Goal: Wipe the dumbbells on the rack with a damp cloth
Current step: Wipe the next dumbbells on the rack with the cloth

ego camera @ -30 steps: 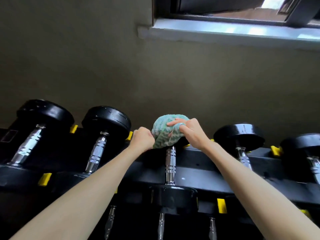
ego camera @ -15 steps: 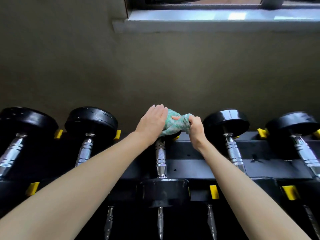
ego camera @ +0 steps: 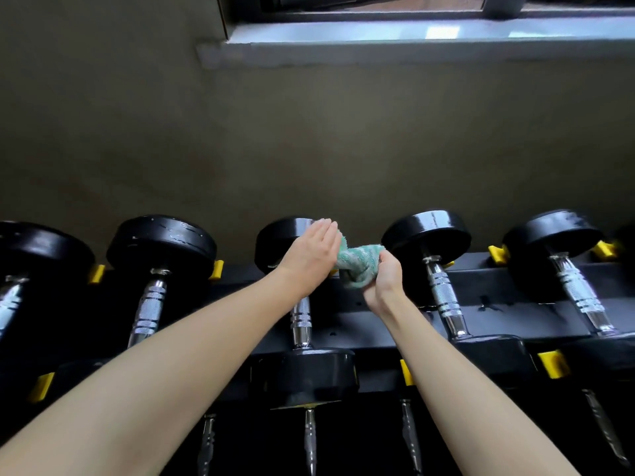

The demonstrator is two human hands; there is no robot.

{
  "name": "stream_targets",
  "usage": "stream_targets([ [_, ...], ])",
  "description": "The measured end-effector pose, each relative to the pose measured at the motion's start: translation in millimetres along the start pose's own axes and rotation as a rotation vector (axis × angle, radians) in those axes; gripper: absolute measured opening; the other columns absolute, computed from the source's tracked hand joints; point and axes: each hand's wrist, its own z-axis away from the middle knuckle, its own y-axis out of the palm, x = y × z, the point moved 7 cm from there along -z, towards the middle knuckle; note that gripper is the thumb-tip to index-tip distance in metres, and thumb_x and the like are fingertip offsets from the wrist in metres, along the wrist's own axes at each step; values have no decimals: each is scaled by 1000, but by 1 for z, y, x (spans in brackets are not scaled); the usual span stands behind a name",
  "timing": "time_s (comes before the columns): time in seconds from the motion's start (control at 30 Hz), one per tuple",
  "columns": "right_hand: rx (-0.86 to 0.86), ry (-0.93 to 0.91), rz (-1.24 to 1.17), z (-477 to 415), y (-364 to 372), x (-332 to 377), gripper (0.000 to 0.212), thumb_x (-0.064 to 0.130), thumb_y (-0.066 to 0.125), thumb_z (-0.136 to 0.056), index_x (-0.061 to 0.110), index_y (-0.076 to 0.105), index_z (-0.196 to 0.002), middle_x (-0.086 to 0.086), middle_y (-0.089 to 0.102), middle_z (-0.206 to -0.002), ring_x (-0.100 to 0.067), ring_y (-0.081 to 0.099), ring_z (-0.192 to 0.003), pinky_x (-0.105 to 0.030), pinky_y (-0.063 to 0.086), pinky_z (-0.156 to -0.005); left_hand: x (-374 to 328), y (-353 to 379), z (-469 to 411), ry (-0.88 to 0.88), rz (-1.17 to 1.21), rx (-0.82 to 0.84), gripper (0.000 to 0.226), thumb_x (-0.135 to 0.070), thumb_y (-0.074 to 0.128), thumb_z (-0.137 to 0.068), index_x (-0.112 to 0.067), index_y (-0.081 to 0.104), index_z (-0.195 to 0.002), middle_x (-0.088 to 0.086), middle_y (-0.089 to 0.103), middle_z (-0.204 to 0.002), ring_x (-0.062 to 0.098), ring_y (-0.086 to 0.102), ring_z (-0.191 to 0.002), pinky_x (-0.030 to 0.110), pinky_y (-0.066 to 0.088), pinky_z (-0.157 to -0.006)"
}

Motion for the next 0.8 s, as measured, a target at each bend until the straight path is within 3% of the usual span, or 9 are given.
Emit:
stream_targets([
  [0.13,-49,56,-45,14,-17,-8,34,15,26,-97,5,55,-83,-15,58,-85,-27,57,-79,-40,48,-80,-24,-13,4,32,-123,42,43,-4,37,-73,-7,76,-92,11,73,-97,20,68,-97,28,45,-99],
  [0.23,-104,56,-29,24,-30,-4,34,16,26,-97,6,54,-82,-16,57,-85,-28,56,-78,-41,48,-80,-46,-16,6,158,-70,199,36,4,38,-89,1,59,-117,20,58,-123,33,48,-121,35,15,-117],
  [0.3,-124,44,-33,33,-37,3,34,16,27,-97,9,52,-76,-13,55,-79,-26,54,-72,-38,47,-71,-47,-28,13,119,164,302,30,3,39,-90,-1,56,-114,15,58,-119,31,49,-116,32,25,-106],
  [0.37,-69,51,-47,41,-35,9,35,18,28,-98,8,54,-78,-13,58,-80,-25,57,-73,-36,49,-69,-34,-36,23,-50,464,352,20,0,40,-91,1,56,-103,18,57,-109,35,53,-107,36,37,-82],
  [0.5,159,99,-62,56,-13,25,37,16,24,-100,8,61,-101,-12,69,-91,-26,62,-88,-38,52,-71,20,-42,30,-393,930,246,32,-17,46,-91,-8,36,-62,9,43,-72,31,48,-84,31,27,-64],
  [0.6,315,114,70,63,11,38,40,7,28,-95,29,55,-117,-3,72,-97,-27,65,-88,-46,52,-76,66,-55,33,-606,1075,70,30,-22,54,-87,-11,38,-65,10,46,-85,30,48,-89,31,31,-69],
  [0.7,441,80,-10,65,36,60,56,5,34,-74,23,55,-123,-12,70,-104,-35,68,-88,-53,52,-84,92,-63,31,-683,1138,-13,21,-24,55,-86,-8,41,-86,10,50,-94,26,47,-88,29,30,-68],
  [0.77,495,81,6,64,56,75,48,15,36,-69,14,63,-109,-14,68,-96,-33,67,-85,-50,52,-84,98,-64,27,-665,1230,-14,26,-23,54,-88,-9,35,-98,9,51,-93,25,47,-82,29,32,-66],
  [0.8,471,73,103,62,64,78,32,21,40,-76,11,64,-95,-13,65,-88,-29,65,-79,-45,52,-81,100,-65,24,-638,1262,-29,27,-22,54,-89,-11,33,-102,8,53,-92,23,48,-77,30,34,-64],
])
